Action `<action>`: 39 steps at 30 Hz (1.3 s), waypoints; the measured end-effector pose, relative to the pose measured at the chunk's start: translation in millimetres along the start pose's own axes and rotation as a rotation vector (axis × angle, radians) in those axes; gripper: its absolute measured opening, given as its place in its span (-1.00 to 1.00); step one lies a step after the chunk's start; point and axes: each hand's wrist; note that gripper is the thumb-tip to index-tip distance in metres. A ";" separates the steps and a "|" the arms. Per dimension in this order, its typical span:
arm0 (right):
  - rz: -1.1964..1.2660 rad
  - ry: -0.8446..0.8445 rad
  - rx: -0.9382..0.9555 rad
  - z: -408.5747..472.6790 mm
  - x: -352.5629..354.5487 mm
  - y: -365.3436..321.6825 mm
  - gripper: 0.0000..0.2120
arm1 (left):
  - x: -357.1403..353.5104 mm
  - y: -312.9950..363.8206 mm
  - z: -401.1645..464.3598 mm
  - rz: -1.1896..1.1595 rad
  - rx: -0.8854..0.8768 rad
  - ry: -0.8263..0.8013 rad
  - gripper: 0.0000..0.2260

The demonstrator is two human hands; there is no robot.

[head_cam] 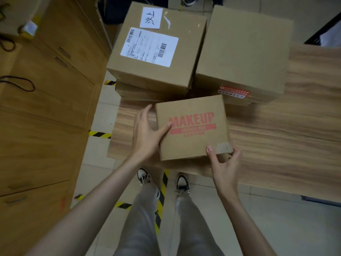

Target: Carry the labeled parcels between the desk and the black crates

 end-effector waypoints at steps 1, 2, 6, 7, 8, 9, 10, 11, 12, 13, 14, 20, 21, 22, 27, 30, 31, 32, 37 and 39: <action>0.003 0.029 -0.017 -1.8 -2.7 1.4 -0.43 | -2.8 -5.0 -10.8 -0.059 0.085 0.011 -0.25; 0.002 0.041 -0.037 -3.3 -4.0 1.6 -0.42 | -6.2 -10.2 -19.5 -0.122 0.156 -0.008 -0.28; 0.049 -0.018 -0.113 -5.1 2.0 3.1 -0.45 | -17.4 -16.2 -36.5 -0.314 0.167 -0.149 -0.57; 0.092 -0.030 -0.132 -2.8 6.9 2.6 -0.54 | -19.2 -15.6 -37.5 -0.326 0.139 -0.159 -0.62; 0.145 -0.038 -0.151 1.6 12.6 4.1 -0.63 | -20.3 -14.8 -37.2 -0.336 0.122 -0.164 -0.65; 0.206 -0.041 -0.178 7.7 17.8 7.2 -0.67 | -20.6 -13.0 -36.0 -0.344 0.113 -0.173 -0.67; 0.258 -0.050 -0.211 14.5 22.6 11.8 -0.63 | -20.9 -12.2 -34.6 -0.347 0.105 -0.188 -0.67; 0.290 -0.074 -0.251 21.5 26.4 16.8 -0.55 | -21.2 -10.8 -33.6 -0.351 0.100 -0.204 -0.67; 0.308 -0.109 -0.289 27.3 29.2 20.6 -0.50 | -21.4 -10.7 -32.7 -0.353 0.096 -0.217 -0.67; 0.326 -0.140 -0.326 31.6 31.0 23.7 -0.49 | -21.2 -9.9 -32.1 -0.351 0.086 -0.231 -0.68; 0.338 -0.169 -0.350 34.6 33.0 24.4 -0.53 | -21.0 -10.6 -31.1 -0.341 0.071 -0.249 -0.67; 0.401 -0.279 -0.375 39.0 44.0 4.1 -0.56 | -17.3 -19.8 -21.5 -0.312 0.049 -0.328 -0.66; 0.415 -0.259 -0.362 38.6 45.6 -0.4 -0.51 | -17.1 -20.3 -20.2 -0.325 0.060 -0.320 -0.67; 0.419 -0.238 -0.338 38.4 47.3 -4.9 -0.49 | -16.2 -21.2 -18.8 -0.335 0.069 -0.305 -0.69; 0.427 -0.227 -0.209 30.0 48.5 -29.1 -0.67 | -2.4 -12.4 -15.2 -0.225 -0.047 -0.147 -0.60; 0.421 -0.212 -0.154 22.0 38.0 -47.3 -0.61 | 3.8 5.9 -22.0 -0.112 -0.191 -0.112 -0.63; 0.420 -0.207 -0.144 19.5 33.4 -52.8 -0.57 | 5.0 15.1 -26.6 -0.105 -0.207 -0.129 -0.59; 0.424 -0.201 -0.139 18.0 28.8 -56.7 -0.57 | 6.3 23.2 -31.1 -0.105 -0.202 -0.150 -0.51; 0.425 -0.164 -0.104 14.0 11.8 -72.8 -0.60 | 15.2 54.6 -43.2 -0.073 -0.101 -0.241 -0.06; 0.380 -0.129 -0.055 12.3 9.5 -77.4 -0.60 | 17.8 61.9 -43.5 -0.039 -0.061 -0.273 0.04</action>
Point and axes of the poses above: each hand's wrist, its own z-axis towards the middle knuckle, its own x-axis out of the back of the hand, y = z × x, and after that the axes turned 1 degree about -y, right-handed
